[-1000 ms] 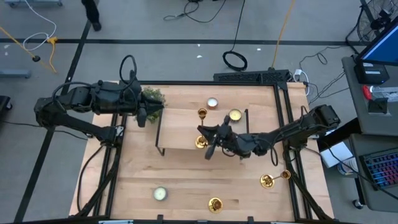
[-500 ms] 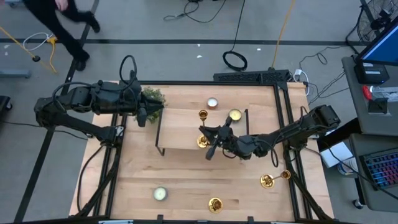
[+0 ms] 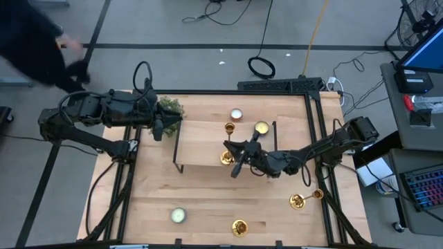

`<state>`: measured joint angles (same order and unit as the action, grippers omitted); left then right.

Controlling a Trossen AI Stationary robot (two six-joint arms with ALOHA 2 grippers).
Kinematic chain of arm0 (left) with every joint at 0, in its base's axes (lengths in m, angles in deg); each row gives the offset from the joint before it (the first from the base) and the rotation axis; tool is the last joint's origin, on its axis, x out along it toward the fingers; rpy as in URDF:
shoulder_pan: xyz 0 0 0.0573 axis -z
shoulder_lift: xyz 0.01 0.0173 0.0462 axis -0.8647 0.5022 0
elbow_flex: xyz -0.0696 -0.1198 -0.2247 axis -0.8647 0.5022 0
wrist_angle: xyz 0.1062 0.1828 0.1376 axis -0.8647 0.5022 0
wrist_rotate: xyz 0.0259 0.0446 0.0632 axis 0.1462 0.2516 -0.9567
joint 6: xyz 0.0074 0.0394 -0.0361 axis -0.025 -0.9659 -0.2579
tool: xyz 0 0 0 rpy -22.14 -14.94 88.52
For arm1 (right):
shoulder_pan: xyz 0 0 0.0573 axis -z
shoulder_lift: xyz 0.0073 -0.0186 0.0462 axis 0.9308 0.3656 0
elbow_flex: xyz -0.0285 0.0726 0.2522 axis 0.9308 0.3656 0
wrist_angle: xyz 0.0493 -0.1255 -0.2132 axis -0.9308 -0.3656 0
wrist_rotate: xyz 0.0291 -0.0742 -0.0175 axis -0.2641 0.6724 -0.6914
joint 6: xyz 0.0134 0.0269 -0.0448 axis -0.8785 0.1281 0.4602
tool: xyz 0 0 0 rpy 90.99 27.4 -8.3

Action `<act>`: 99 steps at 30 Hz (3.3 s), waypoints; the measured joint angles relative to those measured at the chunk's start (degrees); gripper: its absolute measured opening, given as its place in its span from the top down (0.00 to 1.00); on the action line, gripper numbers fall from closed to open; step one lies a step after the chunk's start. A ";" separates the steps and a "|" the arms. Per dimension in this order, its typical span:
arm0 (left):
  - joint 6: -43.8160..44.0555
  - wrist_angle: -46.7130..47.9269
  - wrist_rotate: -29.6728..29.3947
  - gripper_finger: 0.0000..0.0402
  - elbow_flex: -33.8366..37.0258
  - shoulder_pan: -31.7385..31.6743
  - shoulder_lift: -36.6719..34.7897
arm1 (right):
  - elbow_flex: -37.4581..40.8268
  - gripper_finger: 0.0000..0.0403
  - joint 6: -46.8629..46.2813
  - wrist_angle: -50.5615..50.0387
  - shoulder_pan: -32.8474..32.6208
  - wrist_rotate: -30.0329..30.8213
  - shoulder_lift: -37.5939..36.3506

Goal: Pick & Place candle stick holders
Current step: Put the top gold candle holder on the shelf

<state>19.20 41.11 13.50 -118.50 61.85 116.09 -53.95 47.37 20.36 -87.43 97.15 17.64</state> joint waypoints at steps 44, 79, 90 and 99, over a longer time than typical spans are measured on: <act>0.22 -0.33 0.99 0.76 0.06 0.00 2.20 | 0.09 0.97 -0.52 0.71 1.24 -6.34 1.34; 0.70 -0.46 0.52 0.76 0.04 0.00 2.21 | 1.09 0.82 -0.51 1.30 1.70 -4.98 1.62; 1.51 -0.46 0.50 0.76 0.02 0.00 2.21 | 1.11 0.81 -0.87 1.31 1.70 -5.01 1.62; 1.49 -0.44 0.48 0.76 0.00 0.00 2.23 | 1.11 0.81 -2.04 1.32 1.62 -5.05 1.62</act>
<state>20.69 40.67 13.98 -118.50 61.85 118.32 -52.83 45.32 21.68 -85.81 92.10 19.26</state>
